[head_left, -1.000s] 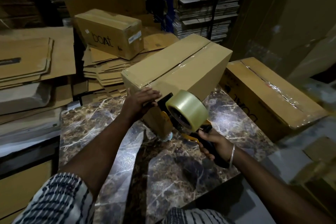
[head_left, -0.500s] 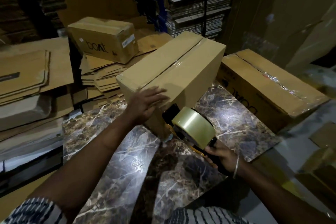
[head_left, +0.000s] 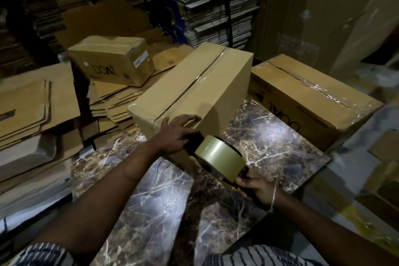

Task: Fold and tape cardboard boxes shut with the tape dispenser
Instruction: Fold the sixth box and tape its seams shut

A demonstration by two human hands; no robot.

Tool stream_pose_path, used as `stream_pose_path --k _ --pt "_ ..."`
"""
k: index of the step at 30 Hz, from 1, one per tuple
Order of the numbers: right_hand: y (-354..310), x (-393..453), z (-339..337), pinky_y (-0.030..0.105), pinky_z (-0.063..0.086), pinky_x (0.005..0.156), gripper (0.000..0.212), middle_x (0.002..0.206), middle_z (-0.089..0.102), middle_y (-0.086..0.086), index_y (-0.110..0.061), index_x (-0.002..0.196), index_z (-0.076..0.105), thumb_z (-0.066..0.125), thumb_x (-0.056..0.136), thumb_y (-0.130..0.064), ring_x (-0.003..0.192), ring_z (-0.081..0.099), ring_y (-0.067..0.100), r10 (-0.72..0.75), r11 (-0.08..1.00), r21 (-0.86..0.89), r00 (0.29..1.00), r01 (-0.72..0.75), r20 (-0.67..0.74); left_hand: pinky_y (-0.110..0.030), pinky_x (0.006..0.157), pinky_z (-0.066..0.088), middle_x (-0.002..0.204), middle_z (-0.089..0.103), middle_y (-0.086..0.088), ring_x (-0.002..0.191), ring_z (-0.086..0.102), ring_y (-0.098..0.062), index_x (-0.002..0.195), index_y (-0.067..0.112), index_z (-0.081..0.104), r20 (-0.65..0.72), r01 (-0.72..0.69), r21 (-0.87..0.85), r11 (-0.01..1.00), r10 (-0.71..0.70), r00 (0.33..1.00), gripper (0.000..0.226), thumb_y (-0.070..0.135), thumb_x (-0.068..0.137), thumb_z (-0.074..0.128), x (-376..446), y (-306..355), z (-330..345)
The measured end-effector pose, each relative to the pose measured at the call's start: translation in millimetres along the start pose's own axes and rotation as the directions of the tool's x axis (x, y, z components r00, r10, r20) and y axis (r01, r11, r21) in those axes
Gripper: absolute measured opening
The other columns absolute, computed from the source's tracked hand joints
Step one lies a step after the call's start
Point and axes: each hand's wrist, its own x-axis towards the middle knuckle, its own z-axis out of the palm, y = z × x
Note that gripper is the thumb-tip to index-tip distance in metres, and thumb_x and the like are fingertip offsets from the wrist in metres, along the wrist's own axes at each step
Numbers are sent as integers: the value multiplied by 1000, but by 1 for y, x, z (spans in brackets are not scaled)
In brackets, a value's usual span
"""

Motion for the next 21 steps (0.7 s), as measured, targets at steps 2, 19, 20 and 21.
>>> stream_pose_path --k 2,19,20,21 --pt "2 3 0 19 29 40 82 52 43 7 1 89 48 91 53 -58 38 37 12 2 1000 -15 1000 -2 -2 -65 115 -1 160 21 17 148 16 -11 123 37 68 3 11 -10 1000 -11 1000 42 39 89 44 0 2 -2" --pt "-2 15 0 16 27 33 79 52 48 6 -1 84 49 95 45 -52 37 40 12 19 998 64 998 -23 52 -66 114 -5 159 23 18 150 17 -12 92 57 56 30 5 -60 998 -3 1000 30 28 93 65 -3 7 -9" --pt "-2 15 0 16 27 33 79 52 48 6 0 84 49 95 46 -52 37 40 12 15 998 66 998 -19 62 -66 114 -5 159 23 18 150 17 -12 89 59 55 32 0 -65 998 2 999 34 27 93 66 -3 6 -10" --pt "-3 16 0 16 27 33 78 53 48 7 0 84 50 96 46 -51 37 40 12 13 997 72 997 -18 69 -66 113 -5 159 23 18 150 17 -12 85 61 54 35 -6 -72 997 8 999 37 26 93 66 -3 6 -10"
